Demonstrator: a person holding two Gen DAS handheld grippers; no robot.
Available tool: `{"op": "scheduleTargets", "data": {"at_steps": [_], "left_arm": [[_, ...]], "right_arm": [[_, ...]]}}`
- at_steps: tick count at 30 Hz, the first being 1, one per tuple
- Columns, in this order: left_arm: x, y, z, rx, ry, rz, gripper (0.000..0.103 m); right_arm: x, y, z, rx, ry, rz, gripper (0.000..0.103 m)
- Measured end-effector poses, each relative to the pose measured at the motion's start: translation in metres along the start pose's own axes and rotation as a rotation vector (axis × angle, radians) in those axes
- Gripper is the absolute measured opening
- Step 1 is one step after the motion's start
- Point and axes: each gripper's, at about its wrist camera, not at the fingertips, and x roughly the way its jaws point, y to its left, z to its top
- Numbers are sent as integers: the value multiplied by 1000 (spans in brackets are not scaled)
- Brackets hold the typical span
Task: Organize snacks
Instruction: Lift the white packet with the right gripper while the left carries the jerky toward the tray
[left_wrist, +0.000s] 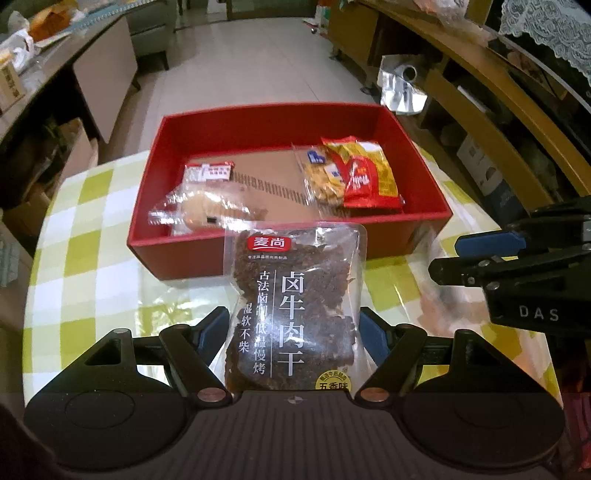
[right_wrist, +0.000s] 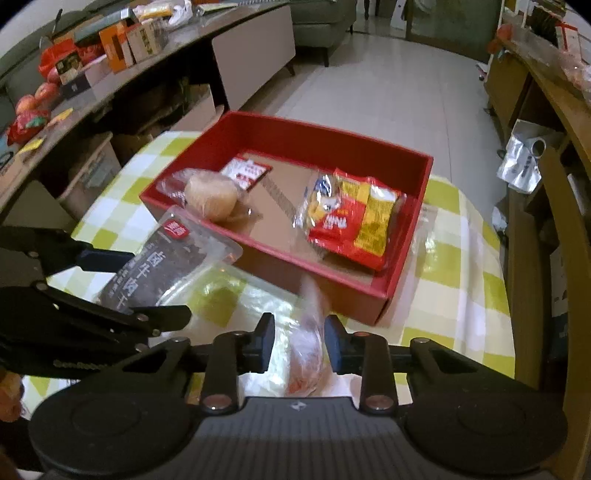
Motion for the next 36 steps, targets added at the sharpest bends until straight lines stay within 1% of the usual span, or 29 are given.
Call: {"op": "scheduleTargets", "data": {"at_steps": [3, 6, 8, 11, 13, 15, 16, 17, 18, 19, 21, 22, 23, 24, 25, 26, 27, 29, 31, 32, 34, 36], "left_arm": [[-1, -1, 6, -11, -12, 1, 80], [0, -1, 9, -16, -19, 4, 80], [1, 0, 8, -16, -15, 1, 80], [4, 1, 5, -13, -1, 4, 80], [7, 3, 3, -19, 12, 2, 80], [10, 4, 3, -25, 22, 4, 80], [10, 5, 3, -27, 24, 5, 80], [11, 5, 3, -28, 25, 7, 80], [11, 6, 2, -28, 25, 11, 80], [11, 6, 2, -25, 24, 16, 80], [12, 7, 1, -24, 25, 27, 80], [12, 9, 0, -23, 27, 33, 80], [13, 9, -1, -24, 30, 36, 80], [14, 11, -1, -25, 34, 40, 80], [16, 12, -2, -25, 38, 43, 81], [17, 13, -4, -22, 40, 52, 81], [19, 14, -5, -18, 44, 64, 81], [21, 15, -6, -15, 55, 74, 81], [22, 17, -8, -13, 59, 64, 81], [22, 16, -8, -13, 60, 63, 81], [21, 15, -7, -15, 61, 59, 81], [21, 12, -6, -7, 58, 55, 81]], "right_arm": [[7, 3, 4, 1, 7, -3, 33], [17, -1, 1, 19, 43, 24, 33], [24, -10, -5, 57, 62, 2, 33], [39, -26, -16, 165, 114, -29, 34], [49, -31, -19, 233, 128, -13, 38], [57, -31, -19, 290, 147, -12, 45], [61, -28, -18, 304, 148, 0, 45], [63, -25, -17, 313, 146, 12, 47], [66, -23, -15, 324, 147, 16, 55], [70, -19, -13, 322, 156, 7, 57], [79, -12, -11, 304, 172, -23, 57], [84, -8, -11, 292, 190, -20, 58], [89, -1, -12, 264, 203, -29, 63], [91, 5, -13, 223, 198, -51, 70], [94, 10, -15, 182, 200, -80, 72], [96, 12, -19, 146, 201, -104, 72], [93, 11, -22, 133, 194, -95, 71], [87, 1, -26, 164, 201, -82, 71], [82, -6, -30, 180, 192, -68, 70], [81, -4, -31, 168, 193, -74, 68], [80, 5, -32, 102, 206, -95, 66], [79, 8, -33, 76, 211, -88, 61]]}}
